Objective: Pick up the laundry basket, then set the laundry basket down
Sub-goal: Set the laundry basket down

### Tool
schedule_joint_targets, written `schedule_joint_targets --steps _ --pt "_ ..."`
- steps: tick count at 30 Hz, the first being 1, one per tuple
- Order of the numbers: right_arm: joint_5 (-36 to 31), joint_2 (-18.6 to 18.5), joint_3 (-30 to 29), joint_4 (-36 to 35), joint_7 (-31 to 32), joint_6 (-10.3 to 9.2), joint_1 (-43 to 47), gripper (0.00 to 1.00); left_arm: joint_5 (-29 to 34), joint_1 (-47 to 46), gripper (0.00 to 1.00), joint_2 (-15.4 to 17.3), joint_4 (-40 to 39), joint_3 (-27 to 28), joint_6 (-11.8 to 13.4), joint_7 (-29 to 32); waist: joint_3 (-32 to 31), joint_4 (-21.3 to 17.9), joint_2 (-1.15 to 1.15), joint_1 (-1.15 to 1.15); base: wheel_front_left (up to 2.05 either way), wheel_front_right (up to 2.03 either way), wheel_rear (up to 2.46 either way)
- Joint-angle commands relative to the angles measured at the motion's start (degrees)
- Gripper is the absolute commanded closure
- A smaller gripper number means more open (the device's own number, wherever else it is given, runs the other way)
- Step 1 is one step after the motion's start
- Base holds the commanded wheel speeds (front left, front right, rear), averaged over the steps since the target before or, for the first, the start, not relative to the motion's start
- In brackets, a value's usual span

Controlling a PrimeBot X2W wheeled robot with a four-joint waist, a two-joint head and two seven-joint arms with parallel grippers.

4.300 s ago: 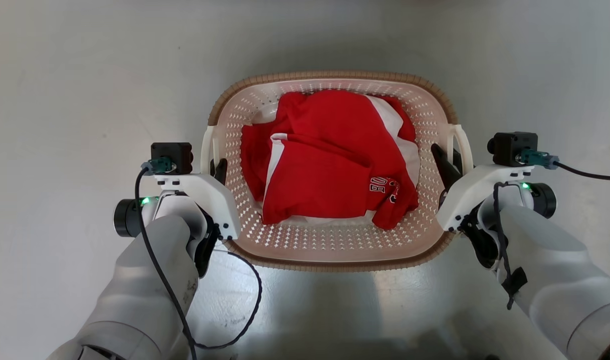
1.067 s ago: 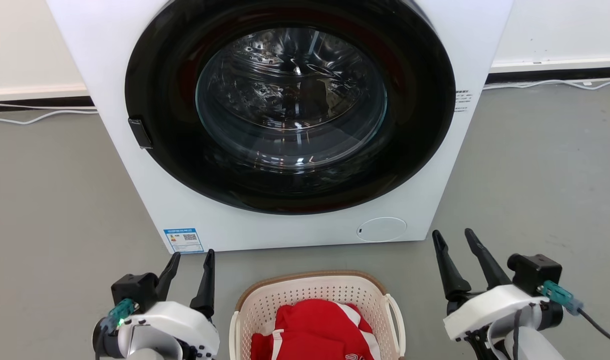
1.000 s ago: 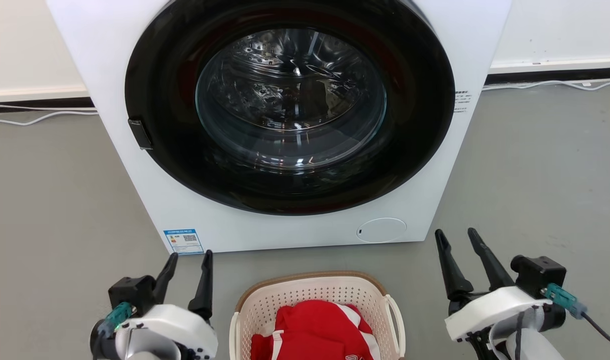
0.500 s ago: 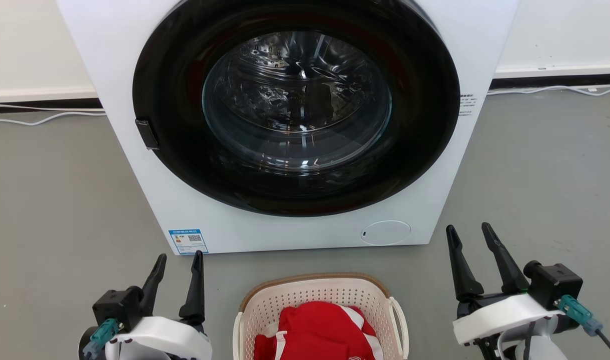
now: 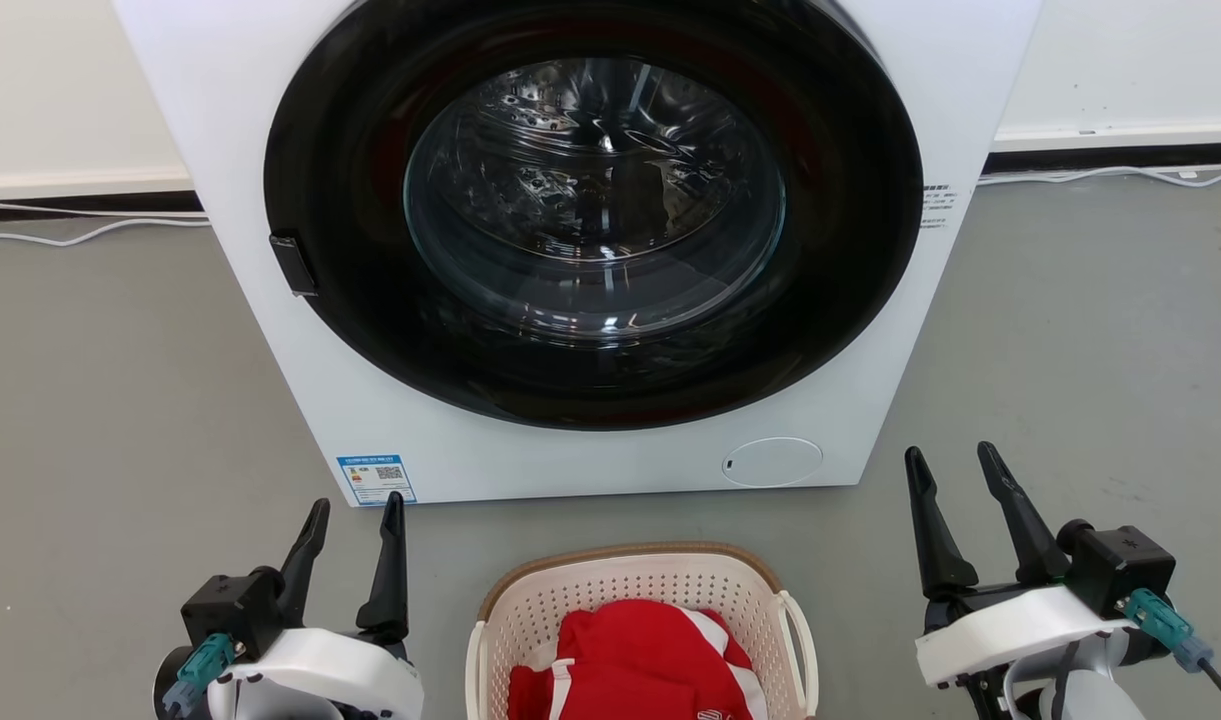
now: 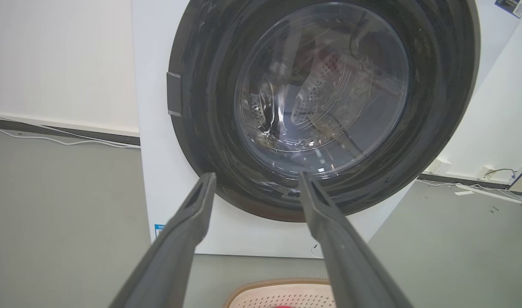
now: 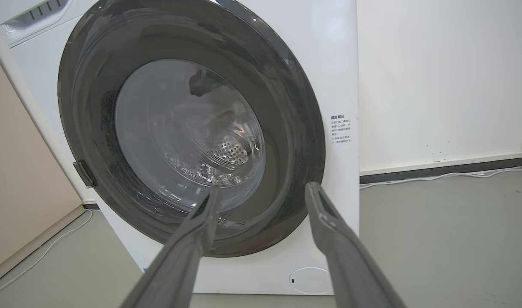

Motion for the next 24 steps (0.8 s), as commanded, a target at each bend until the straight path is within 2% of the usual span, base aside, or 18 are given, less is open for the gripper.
schedule_joint_targets --steps 1,24 --pt "-0.73 0.06 1.26 -1.46 -0.79 0.4 -0.49 0.0 0.74 -0.64 0.0 0.52 -1.88 1.61 0.16 -0.37 0.06 -0.05 0.0 0.0 0.0 0.0 0.0" --pt "-0.82 0.18 1.17 -0.05 -0.79 0.4 -1.13 0.0 -0.44 -0.9 0.0 0.51 -0.32 0.69 1.13 -0.37 0.06 -0.75 0.0 0.0 0.0 0.0 0.0"
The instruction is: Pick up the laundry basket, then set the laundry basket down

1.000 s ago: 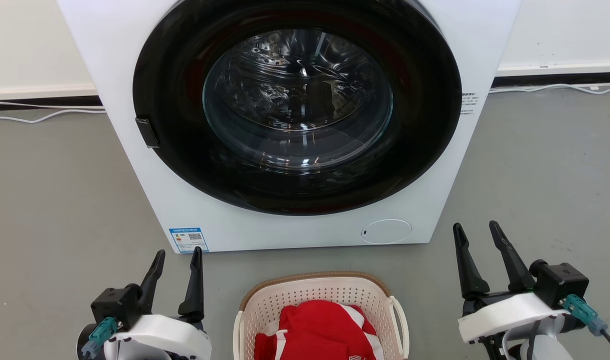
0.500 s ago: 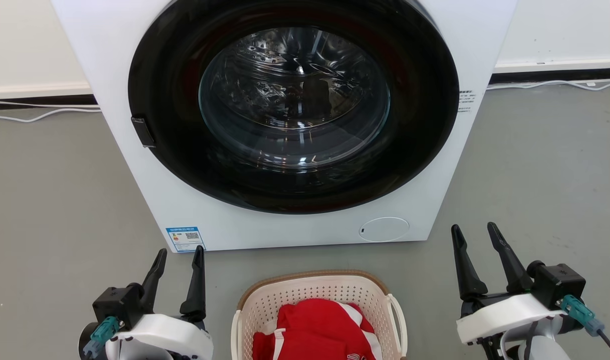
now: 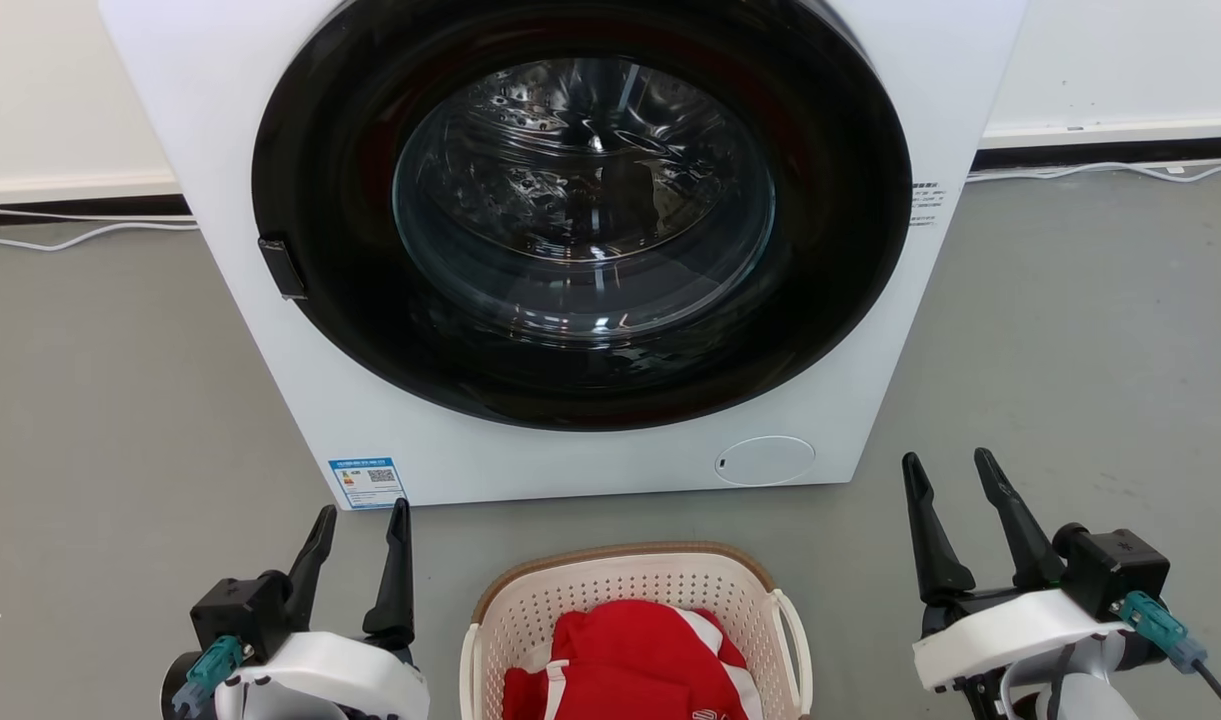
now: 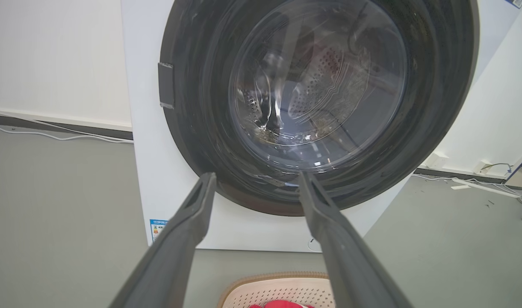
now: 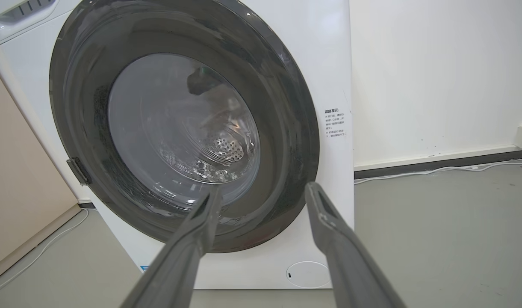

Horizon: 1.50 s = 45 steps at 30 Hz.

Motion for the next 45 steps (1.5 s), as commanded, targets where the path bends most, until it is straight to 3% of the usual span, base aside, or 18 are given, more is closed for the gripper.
schedule_joint_targets --steps 1,9,10,19,24,45 --pt "-0.77 -0.15 1.18 -0.98 -0.79 0.4 -1.11 0.0 -0.24 -0.91 0.0 0.54 -0.92 1.44 0.6 -0.37 -0.05 -0.08 0.0 0.0 0.0 0.0 0.0" --pt "-0.62 -0.04 1.35 -0.94 -0.79 0.4 -1.1 0.0 -0.81 -0.97 0.0 0.53 -0.57 1.35 0.54 -0.37 -0.23 -0.61 0.0 0.0 0.0 0.0 0.0" --pt "0.0 0.0 0.04 0.46 0.0 0.0 0.0 1.0 -0.98 0.0 1.0 0.0 0.8 -0.11 0.16 0.0 -0.24 -0.64 0.0 0.0 0.0 0.0 0.0" --pt "4.47 0.13 -0.5 1.39 1.36 0.0 0.45 1.0 -5.26 -0.08 1.0 -0.23 2.16 0.67 0.0 1.46 -0.37 -0.5 0.0 0.12 0.0 0.0 0.0" --pt "7.6 0.19 -0.79 1.12 2.15 0.02 0.5 1.0 -8.29 -0.08 1.0 -0.2 1.86 0.88 -0.13 2.18 -0.25 -0.38 0.0 0.0 0.0 0.0 0.0" --pt "20.1 0.44 -2.1 0.16 5.38 0.09 0.53 1.0 -20.26 -0.43 1.0 -0.07 0.89 2.16 -0.64 5.43 -0.21 0.1 0.0 0.0 0.0 0.0 0.0"
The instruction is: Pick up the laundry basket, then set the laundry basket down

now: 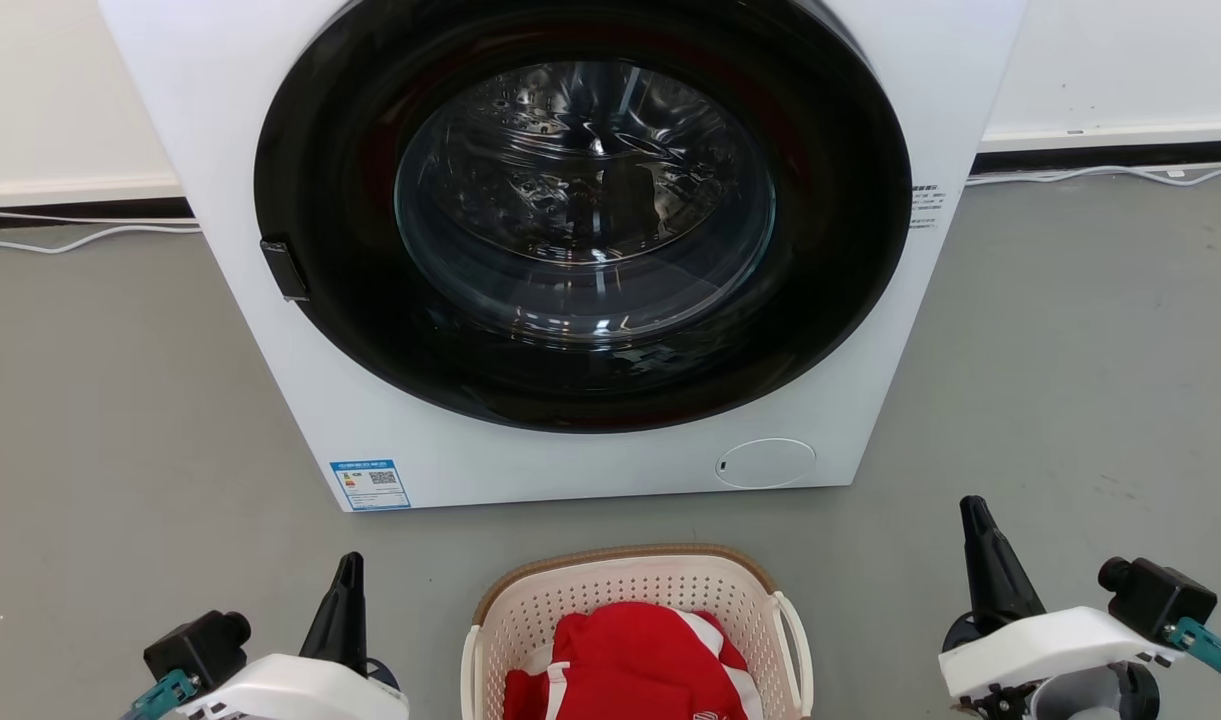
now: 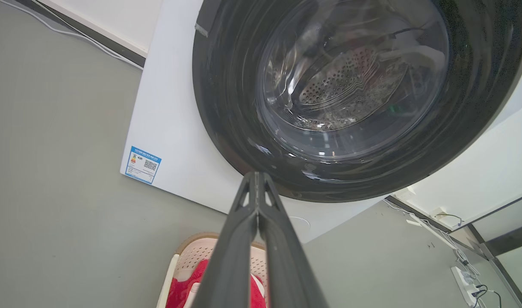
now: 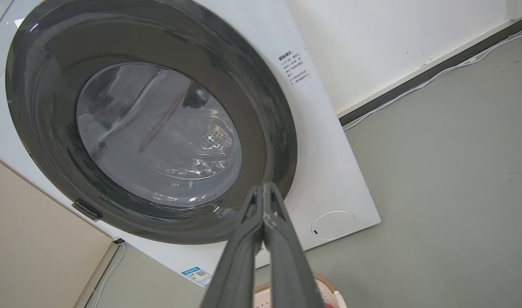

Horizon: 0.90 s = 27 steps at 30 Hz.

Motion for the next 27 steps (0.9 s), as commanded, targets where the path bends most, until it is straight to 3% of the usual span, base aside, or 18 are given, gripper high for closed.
schedule_joint_targets --steps 1,27 --pt "1.75 -0.2 -0.24 -2.02 0.4 0.11 -1.56 1.0 -1.6 -2.24 1.0 0.38 -1.89 0.87 -0.51 0.34 0.0 0.04 0.0 -0.01 0.0 0.0 0.0" --pt "17.96 0.12 -2.03 -3.24 4.69 0.2 -1.54 1.0 -17.14 -2.8 1.0 0.55 -2.98 2.68 -1.18 4.72 0.03 0.66 0.0 -0.01 0.0 0.0 0.0"
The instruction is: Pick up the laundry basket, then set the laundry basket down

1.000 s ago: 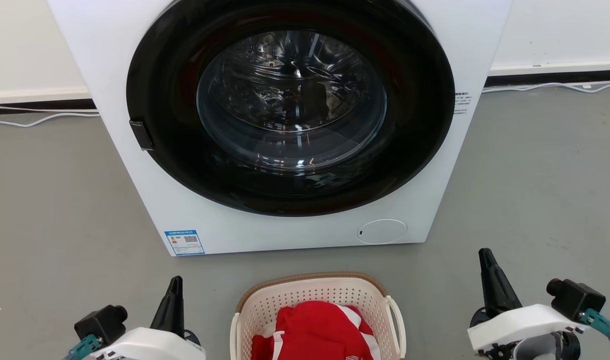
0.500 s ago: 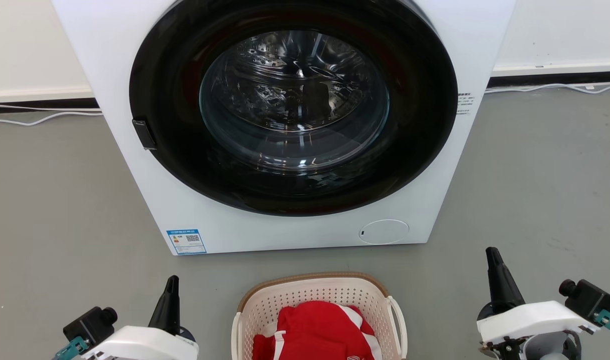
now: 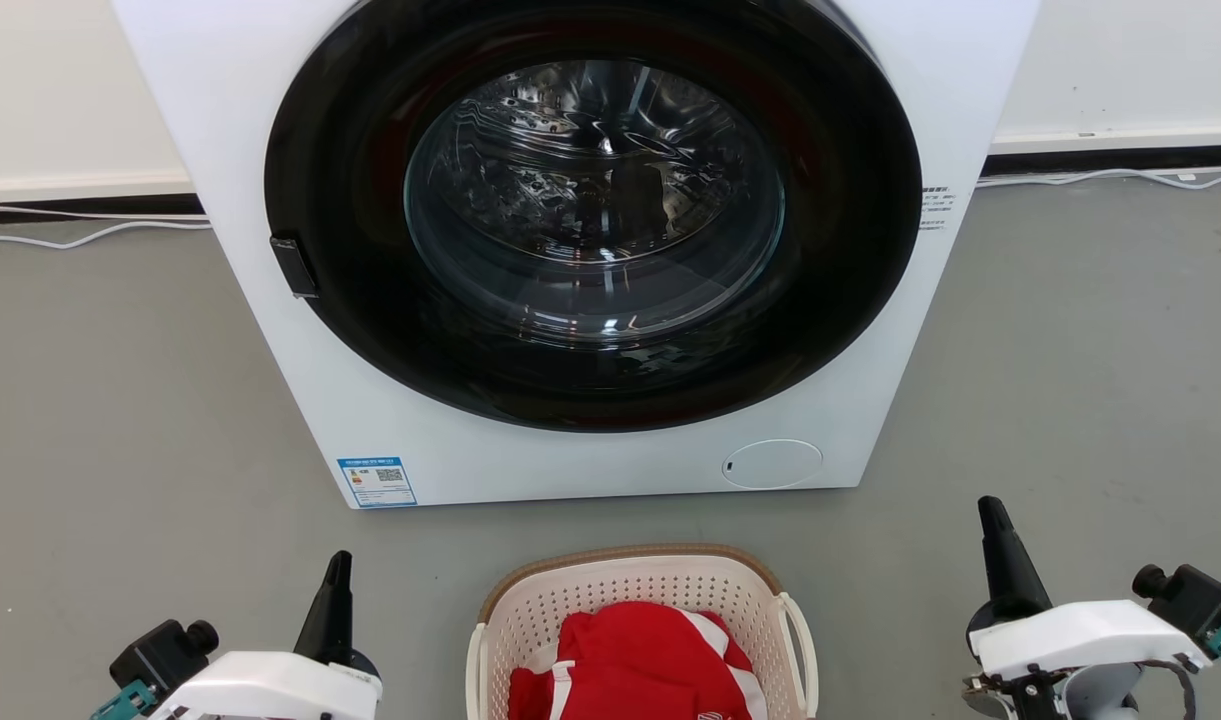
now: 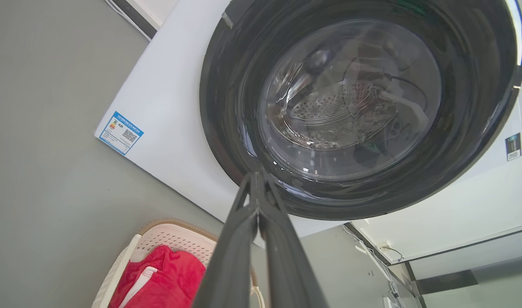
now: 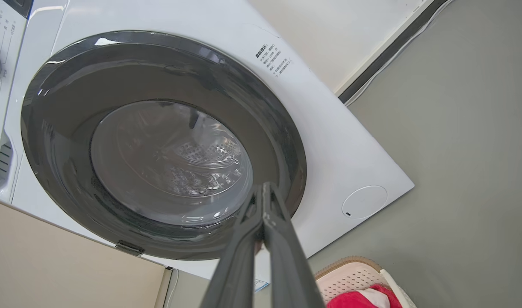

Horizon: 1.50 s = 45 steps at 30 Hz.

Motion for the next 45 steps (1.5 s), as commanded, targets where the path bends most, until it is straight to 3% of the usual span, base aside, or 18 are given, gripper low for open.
schedule_joint_targets --steps 1,45 --pt "2.58 -0.27 -0.08 -2.09 0.89 0.2 -1.54 1.0 -2.62 -2.81 1.0 0.51 -1.9 1.25 -0.72 0.46 0.0 0.06 0.0 -0.01 0.0 0.0 0.0" --pt "29.4 0.25 -3.01 -4.09 7.97 0.35 -1.5 1.0 -28.31 -3.74 1.0 0.79 -3.71 4.25 -1.82 7.7 0.04 1.09 0.0 -0.01 0.0 0.0 0.0"
